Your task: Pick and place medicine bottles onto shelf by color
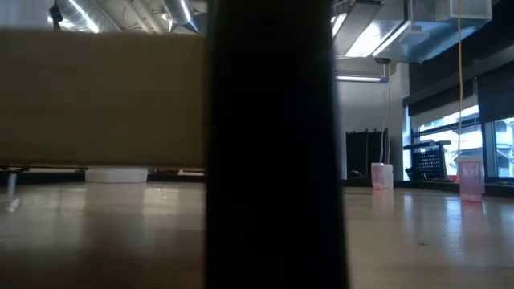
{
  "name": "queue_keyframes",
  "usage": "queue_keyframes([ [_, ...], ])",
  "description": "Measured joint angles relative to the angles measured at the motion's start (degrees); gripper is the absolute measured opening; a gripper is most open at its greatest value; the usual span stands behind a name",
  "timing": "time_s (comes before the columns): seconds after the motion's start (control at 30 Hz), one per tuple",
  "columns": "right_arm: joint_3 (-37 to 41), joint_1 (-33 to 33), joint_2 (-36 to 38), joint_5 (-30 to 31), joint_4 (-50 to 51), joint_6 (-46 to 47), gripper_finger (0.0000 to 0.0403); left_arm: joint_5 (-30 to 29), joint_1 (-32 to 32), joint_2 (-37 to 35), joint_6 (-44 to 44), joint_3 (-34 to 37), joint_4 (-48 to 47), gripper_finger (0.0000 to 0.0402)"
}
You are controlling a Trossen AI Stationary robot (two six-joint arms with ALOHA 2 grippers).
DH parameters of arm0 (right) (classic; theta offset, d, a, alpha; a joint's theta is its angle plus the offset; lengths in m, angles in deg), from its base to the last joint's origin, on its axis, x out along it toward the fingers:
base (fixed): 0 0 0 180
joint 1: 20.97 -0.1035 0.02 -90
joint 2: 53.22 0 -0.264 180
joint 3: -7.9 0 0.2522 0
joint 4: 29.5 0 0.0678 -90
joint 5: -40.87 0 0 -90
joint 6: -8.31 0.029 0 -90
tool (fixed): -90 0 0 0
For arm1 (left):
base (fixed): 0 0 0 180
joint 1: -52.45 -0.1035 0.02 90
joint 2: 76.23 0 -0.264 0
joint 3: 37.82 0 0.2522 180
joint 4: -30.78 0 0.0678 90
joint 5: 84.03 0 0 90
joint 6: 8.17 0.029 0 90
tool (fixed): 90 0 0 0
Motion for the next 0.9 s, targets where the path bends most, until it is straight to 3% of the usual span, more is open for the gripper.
queue_keyframes([
  [0.23,0.0,-4.3,0.0,14.5,5.8,17.5,0.0216,0.0,0.6,0.0,0.2,0.0,0.0,0.0222],
  [0.3,0.0,-4.2,0.0,15.8,8.8,23.2,0.0216,0.0,0.6,0.0,0.6,0.0,0.0,0.0222],
  [0.4,1.3,-4.3,0.1,15.5,11.0,28.4,0.0216,-0.3,0.6,0.0,1.6,0.0,0.0,0.0222],
  [0.5,5.3,-6.6,0.0,11.1,10.3,27.4,0.0216,-1.5,0.6,0.0,1.7,0.0,0.0,0.0222],
  [0.73,17.3,-11.0,0.0,4.1,-6.9,28.4,0.0216,-1.7,1.8,0.0,1.8,0.0,0.2,0.0222],
  [0.9,22.7,-13.2,-0.1,2.4,-14.2,29.4,0.0216,-3.9,3.2,0.0,7.7,0.0,2.3,0.0222],
])
